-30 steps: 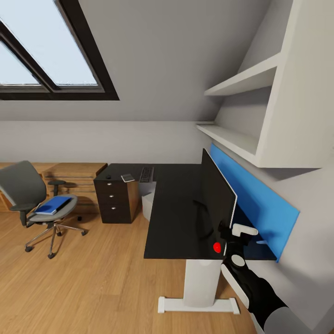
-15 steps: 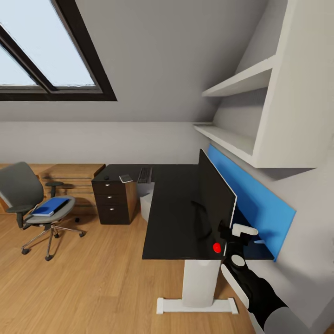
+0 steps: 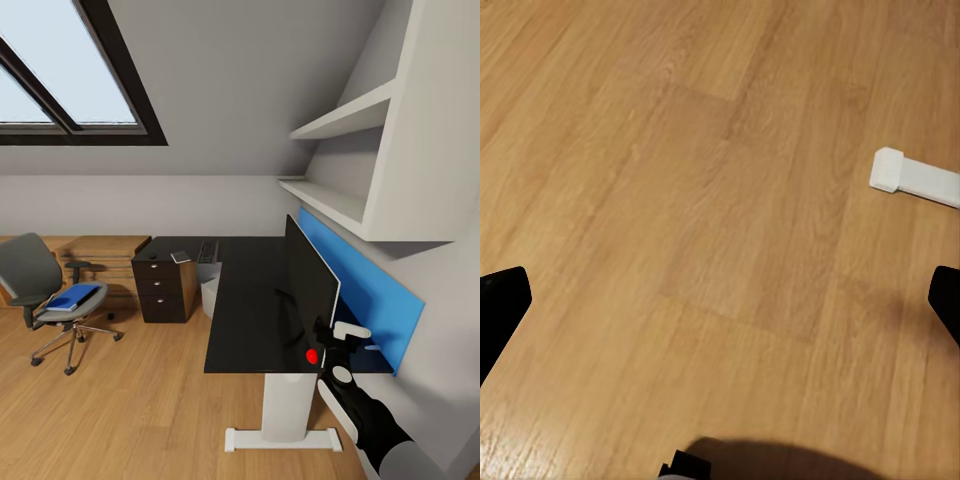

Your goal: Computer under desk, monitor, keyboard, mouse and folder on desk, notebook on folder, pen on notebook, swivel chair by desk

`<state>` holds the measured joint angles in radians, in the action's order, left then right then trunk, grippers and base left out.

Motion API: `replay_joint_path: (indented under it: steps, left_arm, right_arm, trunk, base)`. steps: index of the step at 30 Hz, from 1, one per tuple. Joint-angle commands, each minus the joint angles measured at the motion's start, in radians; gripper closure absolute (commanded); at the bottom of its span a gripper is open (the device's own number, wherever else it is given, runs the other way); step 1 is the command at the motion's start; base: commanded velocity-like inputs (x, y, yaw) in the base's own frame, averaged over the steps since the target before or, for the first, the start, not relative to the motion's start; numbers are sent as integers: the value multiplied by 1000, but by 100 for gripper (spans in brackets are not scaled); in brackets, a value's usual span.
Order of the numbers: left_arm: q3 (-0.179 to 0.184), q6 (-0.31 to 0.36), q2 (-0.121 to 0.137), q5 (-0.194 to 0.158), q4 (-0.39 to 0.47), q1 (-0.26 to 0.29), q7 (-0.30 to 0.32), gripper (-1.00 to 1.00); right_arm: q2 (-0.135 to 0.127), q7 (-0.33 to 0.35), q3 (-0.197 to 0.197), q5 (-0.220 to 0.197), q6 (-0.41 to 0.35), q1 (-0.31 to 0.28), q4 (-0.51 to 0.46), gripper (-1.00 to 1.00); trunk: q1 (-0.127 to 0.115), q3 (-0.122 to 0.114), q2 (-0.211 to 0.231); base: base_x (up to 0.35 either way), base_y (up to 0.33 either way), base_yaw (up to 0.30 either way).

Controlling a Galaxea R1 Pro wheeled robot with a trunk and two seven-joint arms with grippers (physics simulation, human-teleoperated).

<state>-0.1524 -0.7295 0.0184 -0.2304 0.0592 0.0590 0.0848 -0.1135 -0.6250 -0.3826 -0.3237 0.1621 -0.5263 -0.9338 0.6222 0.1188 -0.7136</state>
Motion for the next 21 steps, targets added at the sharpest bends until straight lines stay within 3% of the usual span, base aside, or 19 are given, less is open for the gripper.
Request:
replay_joint_path:
  steps: [1, 7, 21]
  left_arm:
    - [-6, -2, 0, -4, -1, 1, 9, -100]
    - [-7, -2, 0, -4, -1, 1, 9, -100]
    - [-7, -2, 1, -4, -1, 1, 9, -100]
  right_arm:
    - [-2, -6, -6, -11, 7, -1, 0, -100]
    - [-2, -6, -6, -11, 7, -1, 0, -100]
    - [0, -2, -7, -11, 7, -1, 4, -100]
  trunk:
    - [0, 2, -1]
    - [0, 2, -1]
    - [0, 2, -1]
  base:
    - [0, 0, 0]
    - [-87, 0, 0]
    - [-309, 0, 0]
